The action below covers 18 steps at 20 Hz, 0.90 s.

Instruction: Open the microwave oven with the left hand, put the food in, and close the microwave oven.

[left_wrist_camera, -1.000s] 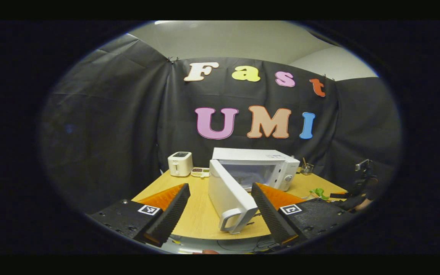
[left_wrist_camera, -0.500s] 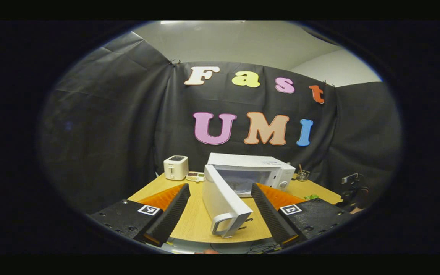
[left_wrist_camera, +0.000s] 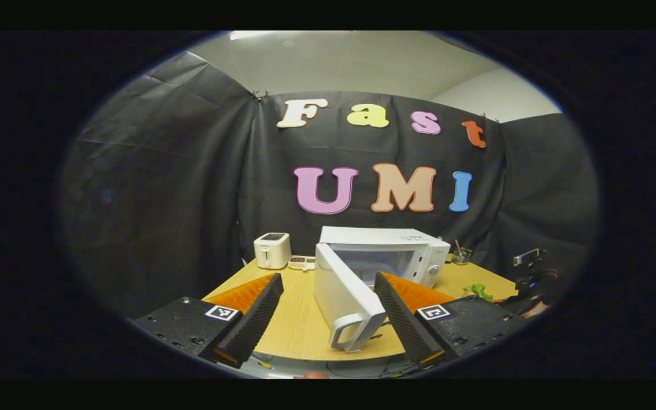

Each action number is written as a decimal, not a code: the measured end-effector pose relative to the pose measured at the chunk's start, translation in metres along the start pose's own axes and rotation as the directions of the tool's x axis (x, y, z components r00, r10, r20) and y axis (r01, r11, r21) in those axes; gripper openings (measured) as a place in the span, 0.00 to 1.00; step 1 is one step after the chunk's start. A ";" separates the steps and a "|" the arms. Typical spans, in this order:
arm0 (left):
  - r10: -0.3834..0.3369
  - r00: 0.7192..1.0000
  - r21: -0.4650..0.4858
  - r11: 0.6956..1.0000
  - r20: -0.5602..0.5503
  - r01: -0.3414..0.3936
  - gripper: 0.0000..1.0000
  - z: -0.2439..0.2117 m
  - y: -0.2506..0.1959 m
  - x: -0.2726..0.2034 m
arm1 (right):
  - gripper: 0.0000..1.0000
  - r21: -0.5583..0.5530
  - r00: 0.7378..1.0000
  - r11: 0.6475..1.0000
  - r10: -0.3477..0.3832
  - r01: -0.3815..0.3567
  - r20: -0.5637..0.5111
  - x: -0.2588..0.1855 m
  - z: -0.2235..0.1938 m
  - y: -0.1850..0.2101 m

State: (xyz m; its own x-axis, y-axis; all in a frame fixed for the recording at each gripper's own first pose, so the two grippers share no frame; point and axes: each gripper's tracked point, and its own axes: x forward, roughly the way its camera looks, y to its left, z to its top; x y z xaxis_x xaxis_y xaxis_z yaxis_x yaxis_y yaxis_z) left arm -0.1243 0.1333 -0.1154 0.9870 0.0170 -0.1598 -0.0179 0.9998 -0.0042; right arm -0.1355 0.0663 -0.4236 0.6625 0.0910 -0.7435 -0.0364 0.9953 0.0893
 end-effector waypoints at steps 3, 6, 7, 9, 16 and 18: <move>0.000 1.000 0.012 1.000 -0.001 0.000 0.98 -0.002 0.000 0.001 | 0.35 -0.007 1.000 1.000 0.001 -0.001 -0.002 -0.006 0.004 -0.002; 0.000 1.000 0.018 1.000 0.005 0.000 0.97 -0.001 0.000 0.003 | 0.24 -0.012 1.000 1.000 0.003 -0.003 -0.010 -0.005 0.005 0.000; 0.003 1.000 0.021 1.000 0.006 -0.003 0.98 -0.002 0.001 0.005 | 0.24 -0.016 1.000 1.000 0.005 -0.005 -0.002 -0.007 0.010 -0.001; 0.006 1.000 0.024 1.000 0.013 -0.007 0.98 0.000 0.003 0.005 | 0.29 -0.022 1.000 1.000 0.006 -0.005 0.019 -0.011 0.020 -0.001; -0.006 1.000 0.013 1.000 0.021 0.006 0.98 0.000 0.001 0.011 | 0.28 -0.033 0.995 0.998 0.053 -0.050 0.090 -0.015 0.073 0.015; -0.001 1.000 0.017 1.000 0.023 0.000 0.98 0.001 0.002 0.012 | 0.28 -0.017 0.993 0.997 0.080 -0.079 0.089 -0.013 0.087 0.026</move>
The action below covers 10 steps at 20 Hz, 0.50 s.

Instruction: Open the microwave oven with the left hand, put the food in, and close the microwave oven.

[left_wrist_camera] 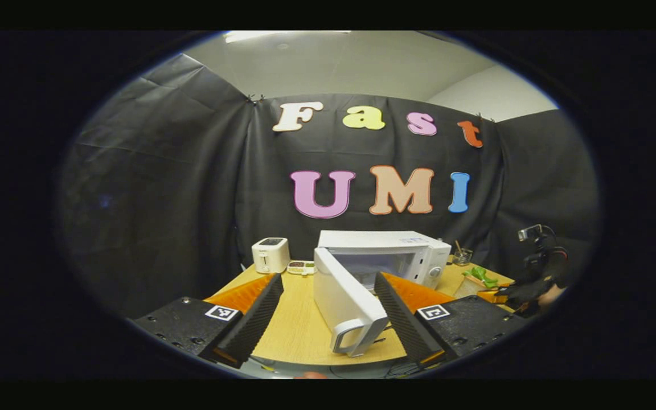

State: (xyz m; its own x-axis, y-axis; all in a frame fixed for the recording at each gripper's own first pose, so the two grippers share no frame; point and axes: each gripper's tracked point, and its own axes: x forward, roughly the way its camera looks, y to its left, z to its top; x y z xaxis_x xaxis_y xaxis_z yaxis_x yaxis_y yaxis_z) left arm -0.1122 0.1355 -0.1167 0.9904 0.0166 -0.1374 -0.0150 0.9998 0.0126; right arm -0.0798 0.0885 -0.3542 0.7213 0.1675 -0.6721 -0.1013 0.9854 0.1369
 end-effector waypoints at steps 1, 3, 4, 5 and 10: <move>0.003 1.000 0.003 1.000 0.001 -0.003 0.98 0.000 0.000 0.001 | 0.28 0.018 1.000 1.000 0.018 -0.018 -0.001 0.004 0.007 0.007; 0.008 1.000 0.014 1.000 0.008 -0.008 0.98 0.003 0.001 0.002 | 0.28 0.064 0.999 0.997 0.052 -0.052 -0.003 0.011 0.021 0.021; 0.009 1.000 0.023 1.000 0.011 -0.009 0.98 0.005 0.002 0.003 | 0.29 0.096 0.998 0.993 0.070 -0.069 -0.003 0.015 0.028 0.029; 0.009 1.000 0.034 0.999 0.013 -0.010 0.98 0.006 0.003 0.003 | 0.28 0.133 0.996 0.988 0.085 -0.084 -0.004 0.019 0.034 0.037; 0.008 1.000 0.052 0.999 0.011 -0.009 0.98 0.006 0.001 -0.003 | 0.28 0.410 0.981 0.900 0.185 -0.148 -0.053 0.044 0.061 0.087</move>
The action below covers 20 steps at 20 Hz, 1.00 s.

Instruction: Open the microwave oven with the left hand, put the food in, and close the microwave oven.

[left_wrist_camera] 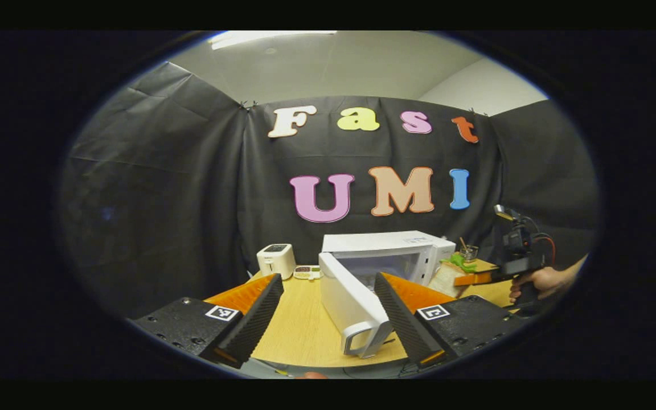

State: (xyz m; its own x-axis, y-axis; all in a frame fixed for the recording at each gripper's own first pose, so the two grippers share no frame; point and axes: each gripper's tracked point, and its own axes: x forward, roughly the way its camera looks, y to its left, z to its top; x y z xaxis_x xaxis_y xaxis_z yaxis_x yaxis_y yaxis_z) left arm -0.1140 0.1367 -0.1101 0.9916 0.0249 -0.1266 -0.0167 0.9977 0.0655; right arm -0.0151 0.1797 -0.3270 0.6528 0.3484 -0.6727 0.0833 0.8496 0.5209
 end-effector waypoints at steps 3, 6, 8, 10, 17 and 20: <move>0.022 1.000 -0.045 0.999 -0.007 -0.022 0.98 -0.005 0.001 -0.004 | 0.28 0.141 0.998 0.990 0.020 -0.012 -0.055 0.026 -0.001 0.021; 0.053 0.999 -0.054 0.997 -0.003 -0.053 0.98 -0.003 0.007 -0.004 | 0.29 0.317 0.994 0.948 0.045 -0.010 -0.104 0.047 -0.007 0.042; 0.060 0.998 -0.057 0.997 0.000 -0.060 0.98 -0.001 0.007 -0.005 | 0.28 0.423 0.989 0.906 0.065 -0.002 -0.135 0.062 -0.011 0.054; 0.065 0.998 -0.056 0.996 -0.009 -0.065 0.98 -0.005 0.008 -0.006 | 0.24 0.516 0.988 0.857 0.069 0.013 -0.139 0.081 -0.011 0.065; 0.112 0.993 -0.091 0.989 -0.033 -0.115 0.97 -0.013 0.018 -0.014 | 0.29 0.709 0.996 0.704 0.031 0.035 -0.080 0.143 0.004 0.093; 0.129 0.990 -0.090 0.987 -0.059 -0.134 0.97 -0.019 0.020 -0.016 | 0.29 0.758 0.999 0.652 0.004 0.027 -0.038 0.172 0.012 0.094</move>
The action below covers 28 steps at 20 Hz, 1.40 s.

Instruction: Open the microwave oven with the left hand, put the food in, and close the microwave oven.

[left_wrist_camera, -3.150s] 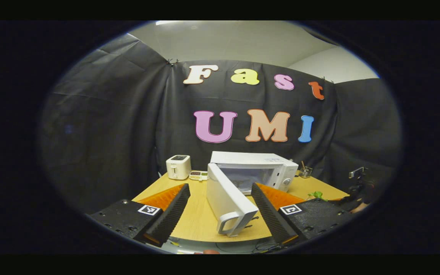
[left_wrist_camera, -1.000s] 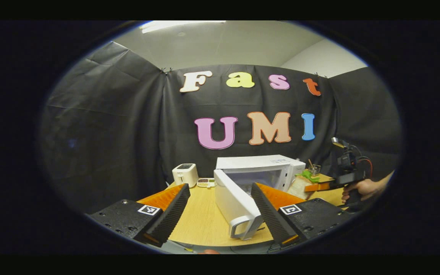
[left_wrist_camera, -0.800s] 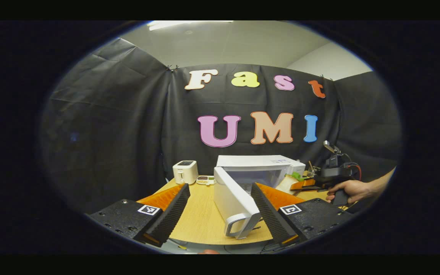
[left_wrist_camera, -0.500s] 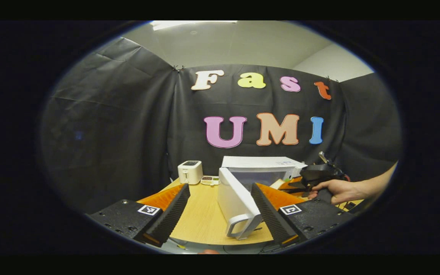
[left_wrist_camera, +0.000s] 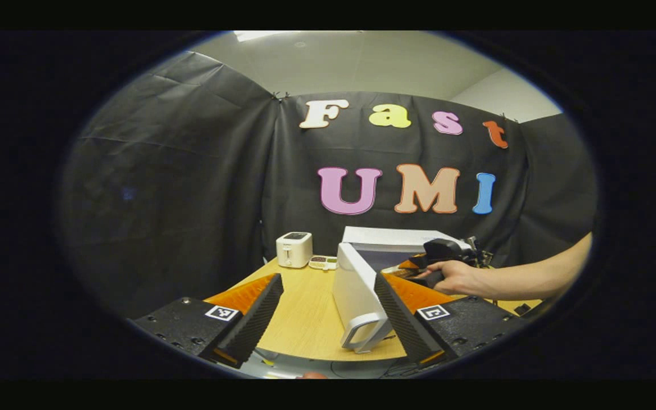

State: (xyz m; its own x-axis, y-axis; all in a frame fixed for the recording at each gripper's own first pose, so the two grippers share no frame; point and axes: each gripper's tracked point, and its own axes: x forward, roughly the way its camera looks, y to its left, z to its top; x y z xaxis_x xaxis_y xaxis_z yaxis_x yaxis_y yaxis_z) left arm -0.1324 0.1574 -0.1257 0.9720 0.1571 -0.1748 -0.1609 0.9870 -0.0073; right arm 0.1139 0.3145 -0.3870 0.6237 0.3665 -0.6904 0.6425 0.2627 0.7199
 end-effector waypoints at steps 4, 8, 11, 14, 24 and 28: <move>0.008 1.000 0.011 1.000 -0.022 -0.007 0.98 -0.004 -0.002 0.001 | 0.28 0.031 0.999 0.999 -0.013 0.011 0.040 0.031 0.000 0.004; 0.022 0.999 0.036 0.999 -0.047 -0.020 0.98 -0.006 0.003 -0.003 | 0.29 0.047 0.997 0.999 -0.012 0.009 0.074 0.056 -0.003 0.001; 0.039 0.997 0.062 0.998 -0.073 -0.035 0.99 -0.013 0.009 -0.005 | 0.29 0.082 0.996 0.997 -0.008 0.001 0.094 0.070 -0.004 0.002; 0.053 0.995 0.067 0.997 -0.083 -0.048 0.98 -0.015 0.013 -0.006 | 0.29 0.113 0.993 0.994 -0.018 0.005 0.115 0.083 0.001 0.000; 0.079 0.992 0.070 0.995 -0.098 -0.073 0.98 -0.021 0.021 -0.003 | 0.83 -0.012 0.986 0.992 -0.126 0.128 0.112 0.091 0.003 -0.019; 0.067 0.994 0.058 0.996 -0.087 -0.062 0.98 -0.018 0.016 -0.003 | 0.98 -0.038 0.985 0.987 -0.156 0.159 0.074 0.081 -0.003 -0.017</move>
State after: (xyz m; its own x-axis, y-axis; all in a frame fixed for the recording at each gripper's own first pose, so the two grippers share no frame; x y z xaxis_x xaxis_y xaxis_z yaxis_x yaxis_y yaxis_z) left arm -0.1414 0.1721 -0.1434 0.9405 0.2192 -0.2597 -0.2108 0.9757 0.0603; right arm 0.1525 0.3423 -0.4552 0.5475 0.2539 -0.7973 0.7157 0.3516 0.6034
